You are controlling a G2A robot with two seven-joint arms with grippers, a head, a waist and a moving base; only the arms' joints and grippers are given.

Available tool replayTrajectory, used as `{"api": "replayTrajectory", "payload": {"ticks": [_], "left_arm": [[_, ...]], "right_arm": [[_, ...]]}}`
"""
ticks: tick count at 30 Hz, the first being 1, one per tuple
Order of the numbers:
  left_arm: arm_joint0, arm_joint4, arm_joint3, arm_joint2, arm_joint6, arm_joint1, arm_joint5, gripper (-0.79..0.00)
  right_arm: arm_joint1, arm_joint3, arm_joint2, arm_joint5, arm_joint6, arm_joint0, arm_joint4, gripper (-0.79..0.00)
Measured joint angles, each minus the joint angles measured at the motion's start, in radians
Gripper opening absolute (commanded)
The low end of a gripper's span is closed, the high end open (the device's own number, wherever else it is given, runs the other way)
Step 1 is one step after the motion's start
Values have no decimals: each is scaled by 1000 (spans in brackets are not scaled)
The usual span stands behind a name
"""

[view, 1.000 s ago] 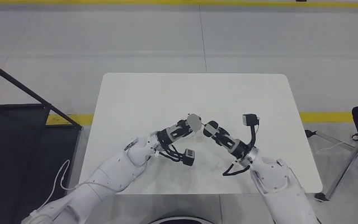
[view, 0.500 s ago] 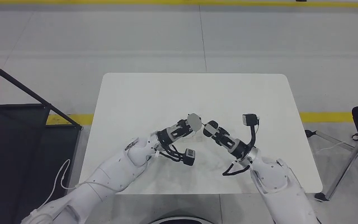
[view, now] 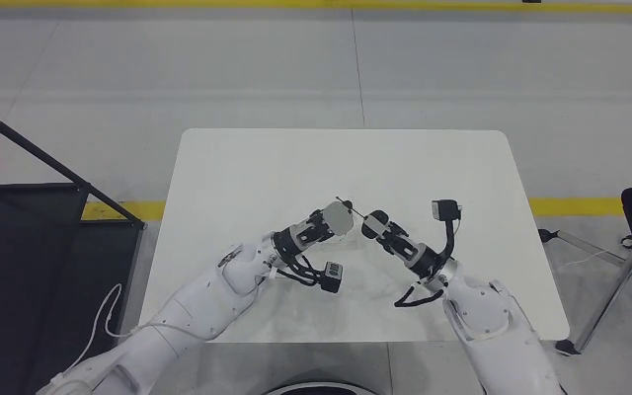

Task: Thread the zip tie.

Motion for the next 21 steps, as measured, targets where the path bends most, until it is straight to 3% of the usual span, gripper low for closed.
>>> {"api": "replayTrajectory", "payload": {"ticks": [6, 14, 21], "left_arm": [[60, 0, -89, -93, 61, 33, -11, 0], [197, -13, -277, -241, 200, 92, -114, 0], [273, -214, -405, -341, 412, 133, -228, 0]], "right_arm": [[0, -7, 11, -16, -13, -11, -8, -785], [3, -18, 25, -46, -11, -27, -19, -785], [6, -23, 43, -104, -15, -39, -62, -785]]}}
